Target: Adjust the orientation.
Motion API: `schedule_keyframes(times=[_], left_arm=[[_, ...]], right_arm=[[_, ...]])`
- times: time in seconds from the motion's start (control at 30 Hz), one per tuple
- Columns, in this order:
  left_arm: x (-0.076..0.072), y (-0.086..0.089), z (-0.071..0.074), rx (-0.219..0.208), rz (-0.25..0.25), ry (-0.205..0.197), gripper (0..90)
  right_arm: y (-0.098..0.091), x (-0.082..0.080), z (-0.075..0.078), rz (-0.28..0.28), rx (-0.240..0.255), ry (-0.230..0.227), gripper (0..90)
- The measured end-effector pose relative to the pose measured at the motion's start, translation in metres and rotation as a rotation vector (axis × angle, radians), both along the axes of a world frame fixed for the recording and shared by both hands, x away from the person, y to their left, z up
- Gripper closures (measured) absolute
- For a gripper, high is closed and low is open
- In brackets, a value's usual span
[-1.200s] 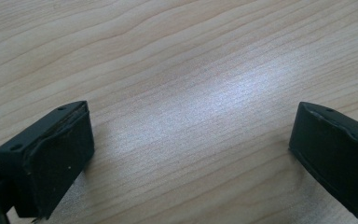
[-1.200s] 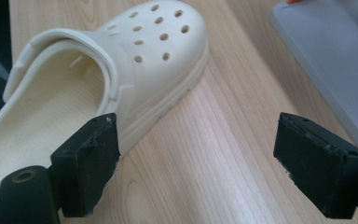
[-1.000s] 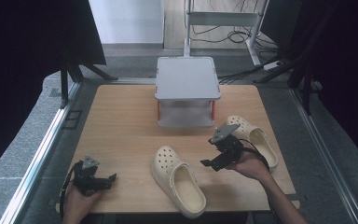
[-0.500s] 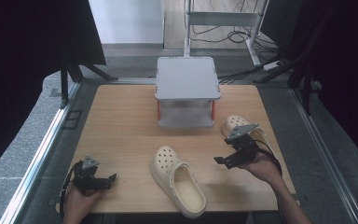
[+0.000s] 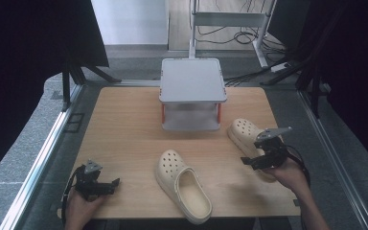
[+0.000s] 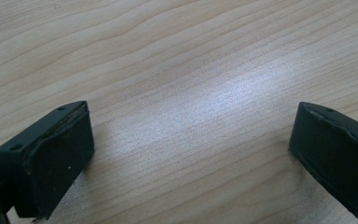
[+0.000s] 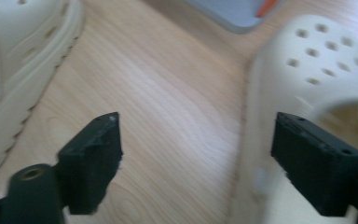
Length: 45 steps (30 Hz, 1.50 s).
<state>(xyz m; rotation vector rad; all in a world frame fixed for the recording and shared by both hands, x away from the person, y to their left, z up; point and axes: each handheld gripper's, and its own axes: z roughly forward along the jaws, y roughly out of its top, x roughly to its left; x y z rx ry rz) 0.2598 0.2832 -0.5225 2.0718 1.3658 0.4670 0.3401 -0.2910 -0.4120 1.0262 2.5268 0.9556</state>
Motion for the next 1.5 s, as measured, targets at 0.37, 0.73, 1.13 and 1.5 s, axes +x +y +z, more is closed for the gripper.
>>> schedule_keyframes(times=[0.37,0.73,1.13,1.5], left_arm=[[0.000,0.000,0.000,0.001,0.000,0.001,0.0],[0.000,0.000,0.000,0.001,0.000,-0.001,0.0],[0.000,0.000,0.000,0.001,0.000,-0.001,0.0],[0.000,0.000,0.000,0.003,0.003,0.001,0.0]], right_arm=[[-0.032,0.017,-0.007,-0.155,0.015,0.003,44.3],[-0.030,0.048,-0.023,-0.162,0.019,0.024,61.3],[-0.021,0.048,-0.027,-0.191,0.021,0.072,77.6],[-0.005,0.018,0.000,-0.158,0.013,0.026,77.6]])
